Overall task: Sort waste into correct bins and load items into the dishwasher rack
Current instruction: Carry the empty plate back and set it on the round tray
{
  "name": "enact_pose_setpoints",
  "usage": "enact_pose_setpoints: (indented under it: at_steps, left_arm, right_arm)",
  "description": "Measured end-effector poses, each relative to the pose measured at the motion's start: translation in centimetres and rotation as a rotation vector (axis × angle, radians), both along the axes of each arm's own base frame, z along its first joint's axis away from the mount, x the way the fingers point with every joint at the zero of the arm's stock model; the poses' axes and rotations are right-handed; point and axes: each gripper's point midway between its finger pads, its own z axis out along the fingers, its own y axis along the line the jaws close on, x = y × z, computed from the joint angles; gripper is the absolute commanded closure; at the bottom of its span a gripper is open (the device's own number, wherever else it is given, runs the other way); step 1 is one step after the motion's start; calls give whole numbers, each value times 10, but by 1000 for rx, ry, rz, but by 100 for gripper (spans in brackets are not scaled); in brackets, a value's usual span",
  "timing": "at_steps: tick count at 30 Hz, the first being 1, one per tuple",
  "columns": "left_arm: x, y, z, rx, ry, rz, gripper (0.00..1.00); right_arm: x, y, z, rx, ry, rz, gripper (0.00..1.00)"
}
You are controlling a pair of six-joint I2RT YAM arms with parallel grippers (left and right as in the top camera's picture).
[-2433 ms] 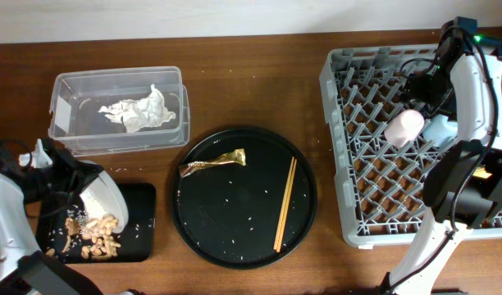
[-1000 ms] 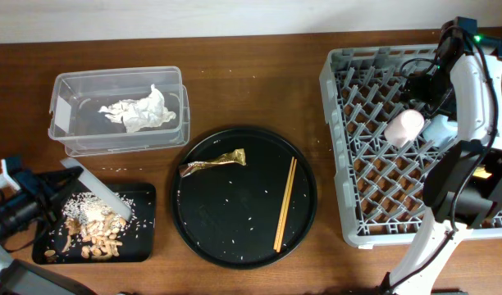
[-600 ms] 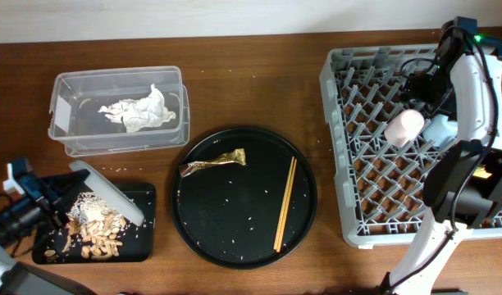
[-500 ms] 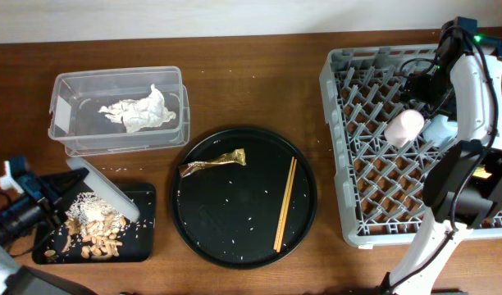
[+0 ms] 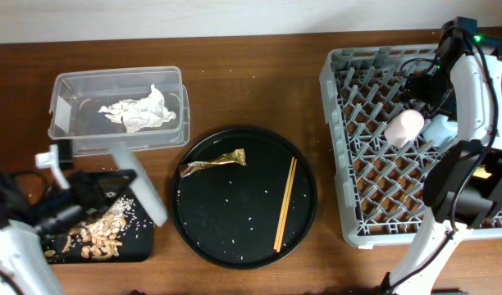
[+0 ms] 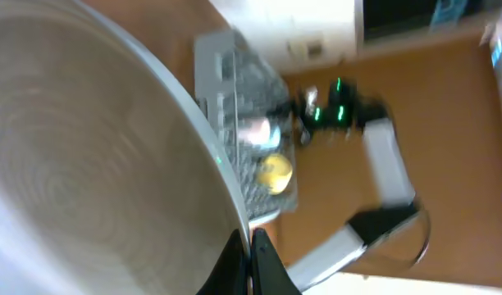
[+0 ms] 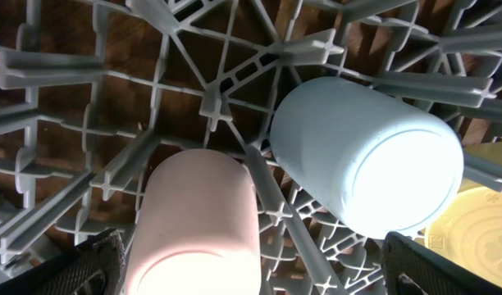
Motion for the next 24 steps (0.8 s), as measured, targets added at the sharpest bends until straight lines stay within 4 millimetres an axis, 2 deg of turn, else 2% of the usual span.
enact_pose_setpoints:
  at_steps: [2,5,7,11,14,17,19,24]
  left_arm:
    - [-5,-22,5,60,-60,-86,99]
    - [-5,-43,8,115,-102,-165,99]
    - [-1,-51,2,158,-68,-181,99]
    - [7,-64,-25,310,87,-156,99]
    - [10,-93,-30,388,74,-203,99]
    - [6,-137,-34,484,14,-284,99]
    - [-3,-162,-49,560,28,-332,99]
    - [-13,-211,-109,757,123,-424,99]
  right_arm:
    - [0,0,0,0,0,0,2]
    - [0,0,0,0,0,0,1]
    - [0,0,0,0,0,-1,2]
    - [0,0,0,0,0,0,2]
    - [0,0,0,0,0,0,2]
    - [0,0,0,0,0,0,2]
    - [0,0,0,0,0,0,2]
    - [0,0,0,0,0,0,2]
